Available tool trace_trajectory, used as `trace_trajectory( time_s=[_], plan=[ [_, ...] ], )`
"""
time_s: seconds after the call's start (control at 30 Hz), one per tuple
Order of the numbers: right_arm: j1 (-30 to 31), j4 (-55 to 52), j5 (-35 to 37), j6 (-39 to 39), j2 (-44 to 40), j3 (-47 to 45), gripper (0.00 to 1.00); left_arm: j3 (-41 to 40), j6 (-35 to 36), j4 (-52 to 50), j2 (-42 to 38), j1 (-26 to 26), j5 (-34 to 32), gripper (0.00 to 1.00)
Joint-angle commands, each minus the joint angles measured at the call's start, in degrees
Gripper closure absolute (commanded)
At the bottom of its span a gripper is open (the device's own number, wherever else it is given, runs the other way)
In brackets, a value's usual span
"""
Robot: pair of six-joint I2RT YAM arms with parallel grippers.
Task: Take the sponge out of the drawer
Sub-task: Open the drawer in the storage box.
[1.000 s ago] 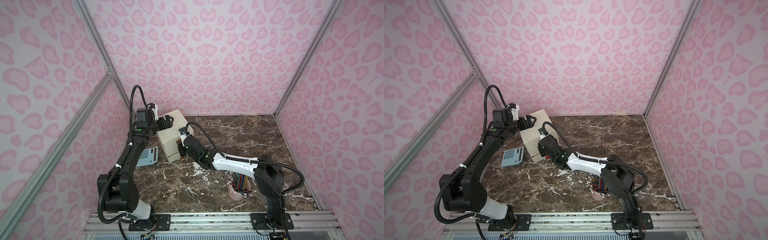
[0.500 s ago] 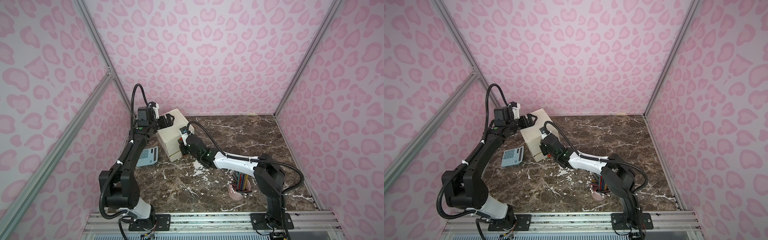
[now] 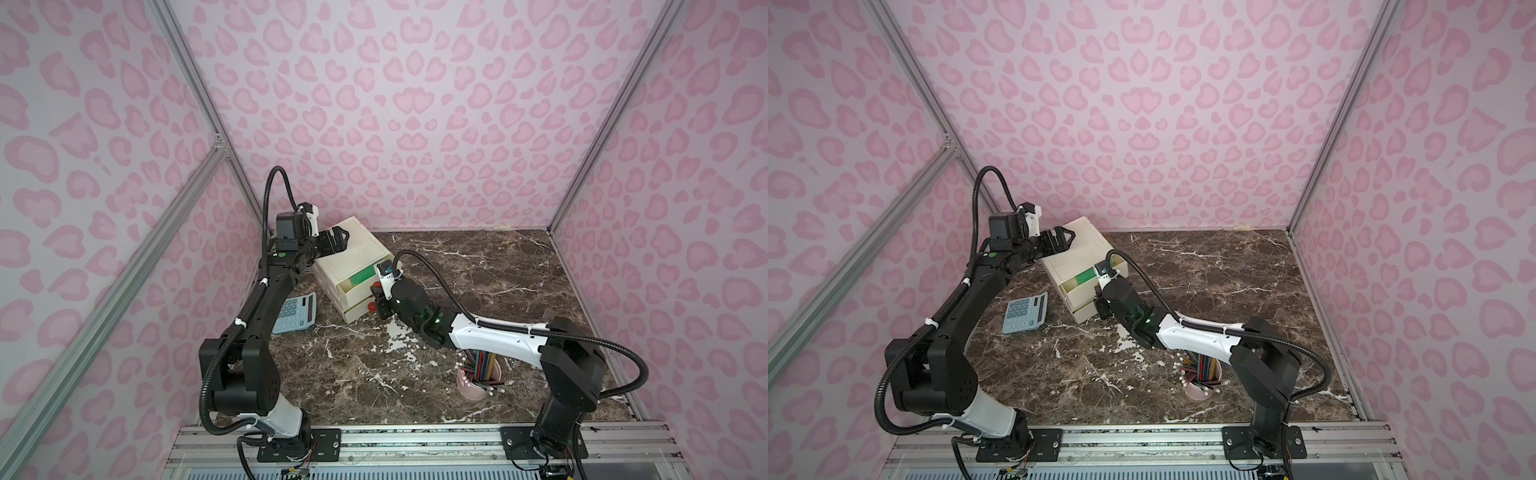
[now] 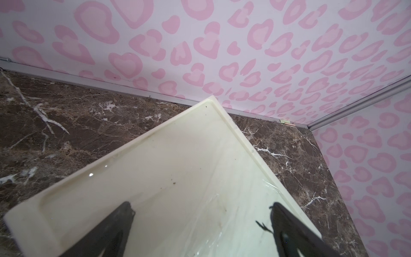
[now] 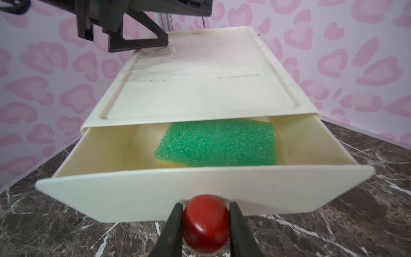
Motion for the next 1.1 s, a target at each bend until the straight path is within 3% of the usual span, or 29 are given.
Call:
trace_trajectory(
  time_s=[0.0,0.2,0.8,1.07],
  plan=[
    [0.4,-0.2,4.5,2.6,-3.1,-4.3,0.82,0.6,0.3,-3.4,0.8,0.1,-1.9,0.01],
    [1.6,-1.7,5.8,5.8,-8.8,-12.0,0.82,1.1,0.6,-3.8,1.0,0.1,-2.6,0.01],
    [3.2,-8.7,10.9,5.4,-14.1,-15.8,0.79,1.2,1.4,-4.1,0.9,0.1,-2.5,0.01],
    [3.3,-8.7,10.9,4.6,-16.0,-16.4,0.44,1.0,1.6,-4.2,0.4,0.1,-2.8,0.01]
  ],
)
